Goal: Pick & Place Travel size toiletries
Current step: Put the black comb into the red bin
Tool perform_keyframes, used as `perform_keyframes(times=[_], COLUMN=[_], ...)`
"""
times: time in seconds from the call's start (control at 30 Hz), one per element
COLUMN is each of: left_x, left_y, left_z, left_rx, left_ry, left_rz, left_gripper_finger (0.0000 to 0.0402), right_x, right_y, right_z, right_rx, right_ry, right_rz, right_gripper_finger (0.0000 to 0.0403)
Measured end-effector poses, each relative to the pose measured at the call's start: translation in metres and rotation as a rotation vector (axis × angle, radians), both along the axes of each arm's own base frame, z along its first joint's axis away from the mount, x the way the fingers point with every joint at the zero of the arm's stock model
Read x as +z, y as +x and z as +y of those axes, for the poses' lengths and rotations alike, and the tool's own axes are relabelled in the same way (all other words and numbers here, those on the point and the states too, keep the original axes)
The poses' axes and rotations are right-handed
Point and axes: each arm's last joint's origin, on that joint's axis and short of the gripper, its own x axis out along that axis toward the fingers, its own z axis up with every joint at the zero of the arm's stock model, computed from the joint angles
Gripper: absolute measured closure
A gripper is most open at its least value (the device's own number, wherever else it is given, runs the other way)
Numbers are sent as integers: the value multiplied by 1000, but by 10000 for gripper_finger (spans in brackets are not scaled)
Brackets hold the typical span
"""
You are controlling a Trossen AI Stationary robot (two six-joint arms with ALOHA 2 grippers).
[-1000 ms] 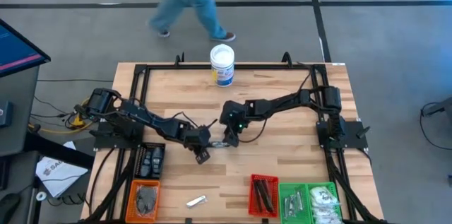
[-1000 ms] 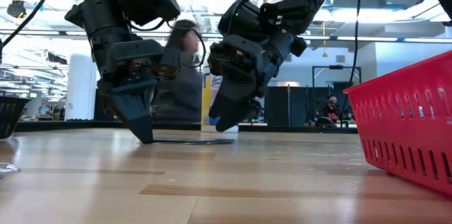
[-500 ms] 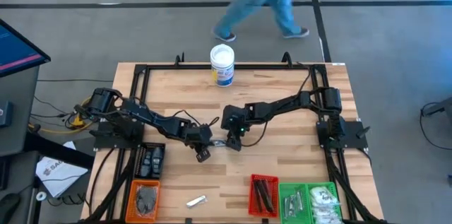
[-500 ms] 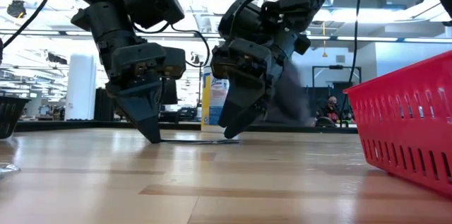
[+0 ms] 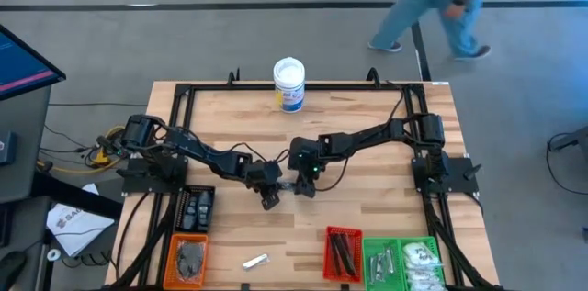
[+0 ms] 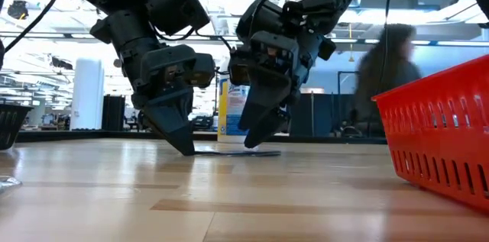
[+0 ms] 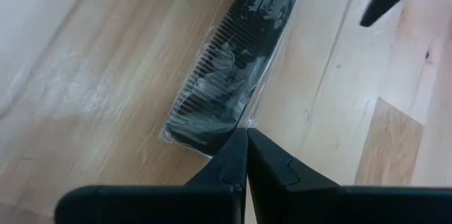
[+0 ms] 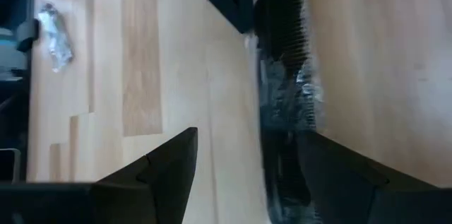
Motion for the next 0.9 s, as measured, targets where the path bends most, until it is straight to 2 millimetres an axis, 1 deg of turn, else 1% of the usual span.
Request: perform_keyframes(times=[0.07, 0.13, 0.2, 0.37, 0.43, 0.5, 0.6, 0.73, 0.8, 0.9], left_x=[0, 0, 0, 0, 0, 2, 13, 26, 29, 26], left_y=[0, 1, 1, 1, 1, 1, 1, -1, 0, 2], left_z=[2, 3, 3, 4, 4, 3, 0, 0, 0, -2], left_rx=[4, 6, 8, 14, 14, 11, 16, 72, 79, 64], left_ry=[1, 2, 6, 12, 11, 2, 4, 18, 11, -12], left_rz=[0, -4, -5, -11, -12, -25, -89, -131, -150, -151], left_gripper_finger=[401, 401, 401, 401, 401, 401, 401, 401, 401, 401], right_x=[-8, -9, -18, -19, -19, -17, -16, -9, -2, 12], right_y=[3, 1, 4, 4, 4, 4, 4, 2, 1, 0], right_z=[3, 5, 10, 20, 19, 17, 10, 2, -2, -6], right_rx=[12, 36, 76, 107, 100, 90, 58, 30, 24, 35], right_ry=[51, 127, 185, 194, 183, 182, 190, 179, 175, 165], right_rz=[10, 38, 45, 42, 38, 42, 53, 48, 34, -13], right_gripper_finger=[168, 168, 168, 168, 168, 168, 171, 180, 185, 192])
